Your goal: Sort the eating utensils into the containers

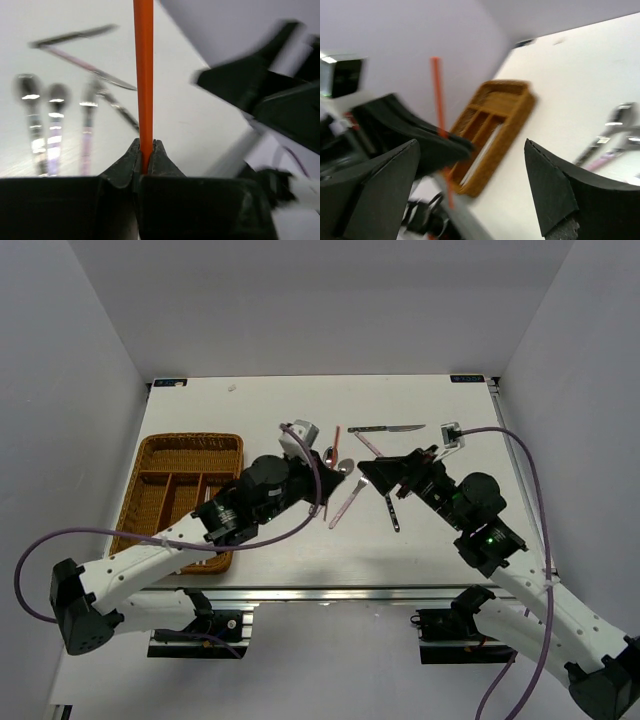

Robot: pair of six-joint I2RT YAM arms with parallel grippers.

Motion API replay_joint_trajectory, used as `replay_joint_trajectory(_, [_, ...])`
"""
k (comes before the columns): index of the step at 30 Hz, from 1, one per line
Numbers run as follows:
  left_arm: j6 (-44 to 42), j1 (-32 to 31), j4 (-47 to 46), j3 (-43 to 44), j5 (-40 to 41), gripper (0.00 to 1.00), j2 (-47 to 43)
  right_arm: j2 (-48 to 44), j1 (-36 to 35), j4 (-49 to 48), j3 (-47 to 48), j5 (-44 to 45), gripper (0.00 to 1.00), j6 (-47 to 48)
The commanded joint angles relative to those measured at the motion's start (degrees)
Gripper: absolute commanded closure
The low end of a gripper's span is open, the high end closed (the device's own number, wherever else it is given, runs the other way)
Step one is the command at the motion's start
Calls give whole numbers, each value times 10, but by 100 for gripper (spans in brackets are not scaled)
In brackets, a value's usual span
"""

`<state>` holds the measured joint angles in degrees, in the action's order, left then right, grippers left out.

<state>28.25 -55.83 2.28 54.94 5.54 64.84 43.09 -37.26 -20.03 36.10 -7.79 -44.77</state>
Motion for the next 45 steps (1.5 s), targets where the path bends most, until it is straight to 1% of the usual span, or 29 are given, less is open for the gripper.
replay_joint_trajectory(1, [-25,19,234,89,252,100,-33,-17,0,184,83,175,11,72])
replay_joint_trajectory(2, [-36,44,325,106,332,100,-31,-16,0,200,89,195,11,93])
replay_joint_trajectory(4, [-49,77,398,138,391,100,-25,-20,1,228,87,193,11,115])
replay_joint_trajectory(5, [-67,125,452,142,402,100,-23,-22,1,228,83,187,11,129])
replay_joint_trajectory(7, [-89,171,489,134,402,100,-23,-27,1,232,65,178,11,133])
replay_joint_trajectory(8, [-111,202,490,125,405,100,-24,-30,1,232,58,179,11,135])
replay_joint_trajectory(10, [-129,235,476,91,404,100,-31,-39,1,222,38,181,11,135])
replay_joint_trajectory(13, [-166,259,444,51,372,100,-37,-40,1,212,26,168,11,142])
replay_joint_trajectory(14, [-188,278,415,39,366,100,-37,-38,2,211,25,166,11,144])
replay_joint_trajectory(18, [-222,334,377,0,339,100,-17,-33,2,207,20,154,11,161])
replay_joint_trajectory(21, [-227,345,358,-11,304,100,-1,-35,2,206,9,150,11,166])
replay_joint_trajectory(22, [-227,348,354,-15,303,100,8,-37,3,190,6,149,11,166])
replay_joint_trajectory(25, [-217,351,356,-27,294,100,28,-41,2,181,-7,150,11,170])
replay_joint_trajectory(27, [-209,351,342,-49,286,93,28,-39,3,177,-11,153,11,174])
replay_joint_trajectory(28, [-208,351,331,-58,285,91,30,-35,3,176,-11,153,11,176])
replay_joint_trajectory(32, [-194,351,309,-90,283,85,36,-25,3,176,-7,150,11,183])
replay_joint_trajectory(33, [-198,351,301,-94,276,86,41,-24,3,175,-6,148,11,184])
replay_joint_trajectory(34, [-193,351,315,-88,276,86,48,-22,4,174,-4,148,11,184])
replay_joint_trajectory(36, [-189,352,313,-86,283,79,61,-20,4,172,-3,146,11,183])
replay_joint_trajectory(37, [-184,352,315,-84,293,73,64,-18,4,171,-2,145,11,182])
replay_joint_trajectory(38, [-178,352,316,-84,300,66,66,-17,4,172,-1,141,11,183])
replay_joint_trajectory(39, [-178,352,316,-84,299,54,64,-14,4,172,0,141,11,182])
replay_joint_trajectory(43, [-167,353,313,-86,297,28,48,-6,4,175,5,138,11,181])
replay_joint_trajectory(45, [-165,353,316,-84,301,23,42,2,4,177,9,137,11,181])
